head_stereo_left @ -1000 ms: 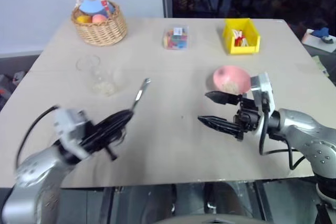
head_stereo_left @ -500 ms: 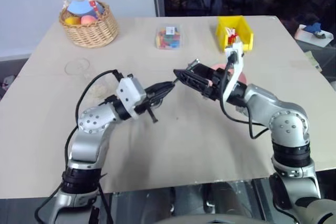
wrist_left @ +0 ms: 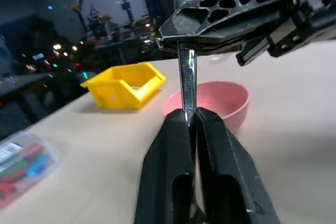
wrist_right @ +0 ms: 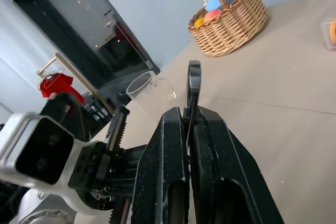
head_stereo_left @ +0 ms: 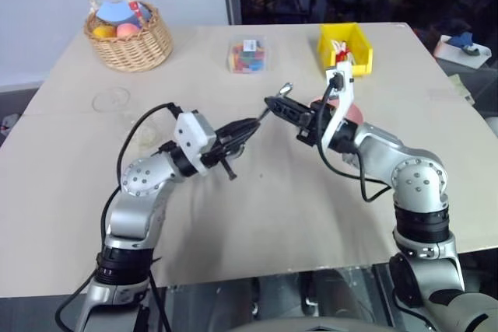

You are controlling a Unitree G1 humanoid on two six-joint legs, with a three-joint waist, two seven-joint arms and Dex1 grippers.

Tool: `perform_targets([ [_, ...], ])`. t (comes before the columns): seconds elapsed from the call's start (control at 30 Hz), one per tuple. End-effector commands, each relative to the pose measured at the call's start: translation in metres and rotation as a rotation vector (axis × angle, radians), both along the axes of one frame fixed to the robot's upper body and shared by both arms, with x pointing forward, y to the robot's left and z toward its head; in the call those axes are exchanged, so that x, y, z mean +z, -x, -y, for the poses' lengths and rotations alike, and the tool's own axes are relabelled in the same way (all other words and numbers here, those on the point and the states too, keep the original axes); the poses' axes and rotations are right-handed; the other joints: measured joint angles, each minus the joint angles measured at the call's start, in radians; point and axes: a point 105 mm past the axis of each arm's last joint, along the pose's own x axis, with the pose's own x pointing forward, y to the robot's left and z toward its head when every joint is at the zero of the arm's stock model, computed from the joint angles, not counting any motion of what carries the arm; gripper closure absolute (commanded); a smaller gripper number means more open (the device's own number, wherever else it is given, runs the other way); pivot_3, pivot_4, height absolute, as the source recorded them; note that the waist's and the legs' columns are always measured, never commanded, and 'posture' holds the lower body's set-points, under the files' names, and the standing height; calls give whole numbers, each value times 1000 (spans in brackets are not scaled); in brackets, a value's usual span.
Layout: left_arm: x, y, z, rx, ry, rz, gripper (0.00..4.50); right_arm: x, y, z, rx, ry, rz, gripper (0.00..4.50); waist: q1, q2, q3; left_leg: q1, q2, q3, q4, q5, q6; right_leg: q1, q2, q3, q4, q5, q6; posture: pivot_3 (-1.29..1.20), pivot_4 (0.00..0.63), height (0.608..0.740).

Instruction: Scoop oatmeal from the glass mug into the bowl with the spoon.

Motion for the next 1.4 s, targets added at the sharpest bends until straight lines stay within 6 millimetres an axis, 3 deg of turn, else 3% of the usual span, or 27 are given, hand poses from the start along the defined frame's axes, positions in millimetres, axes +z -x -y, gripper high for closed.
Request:
perform_targets([
  [0.03, 17, 12, -19, 65, 92, -22, 2539, 13, 1, 5, -6, -22, 38, 4500, -2, 0, 0, 0, 1, 0, 0, 0, 0, 0, 0, 0, 0, 0, 0, 0, 150, 740],
  [0.1, 16, 21, -35, 132, 144, -74, 1543, 12, 1, 6, -7, -19, 35, 4500, -5, 0, 0, 0, 2, 1, 0, 0, 0, -1, 0, 1, 0, 0, 0, 0, 150, 740],
  [0.13, 5, 36, -50, 167, 142, -128, 1104, 10, 0, 10, -10, -16, 32, 4500, -10, 0, 0, 0, 3, 1, 0, 0, 0, -2, 1, 2, 0, 0, 0, 0, 150, 740],
  [0.2, -14, 59, -84, 265, 216, -276, 1104, 6, -3, 15, -13, -13, 24, 4500, -15, 0, 0, 0, 4, 3, -1, -1, -1, -3, 1, 2, 0, 0, 0, 0, 150, 740],
  [0.33, -40, 70, -171, 590, 264, -407, 1104, 3, -3, 16, 0, -32, 10, 4500, -8, 1, 2, -1, 5, 2, -1, -2, -2, -4, 2, 1, 2, -1, 0, 0, 150, 740],
  [0.47, -34, 60, -222, 689, 214, -453, 1104, 3, -3, 14, 12, -37, 21, 4500, 12, 2, 3, 1, 5, -3, -1, -2, -1, -4, 2, -3, 4, -5, -1, 0, 150, 740],
  [0.67, -14, 18, -275, 847, 79, -422, 1104, 7, -2, 14, 1, -38, 45, 4500, 6, 2, 3, -2, 4, -1, -1, -1, -3, -5, 2, -2, 4, -2, -4, 0, 150, 740],
  [0.83, -3, -12, -289, 909, -10, -399, 1104, 6, 1, 21, -39, -42, 47, 4500, -4, 0, 3, -4, 0, 2, -4, 1, -6, -8, 2, 0, 1, 0, -1, 0, 150, 740],
  [1.03, -3, -37, -287, 883, -107, -414, 1104, 3, 5, 24, -67, -46, 39, 4500, -3, -1, 3, -2, 0, 8, -14, 2, -9, -9, 2, -1, -3, 0, -1, 0, 150, 740],
  [1.23, -11, -42, -290, 883, -157, -437, 1104, 4, 7, 26, -81, -44, 43, 4500, -5, -1, 3, -2, 0, 9, -14, 2, -9, -9, 2, -1, -5, 0, 0, 0, 150, 740],
  [1.4, -33, -31, -298, 906, -189, -501, 1104, 3, 7, 26, -83, -38, 44, 4500, -4, -2, 3, -2, 0, 9, -14, 2, -9, -9, 2, -1, -4, 0, 0, 0, 150, 740],
])
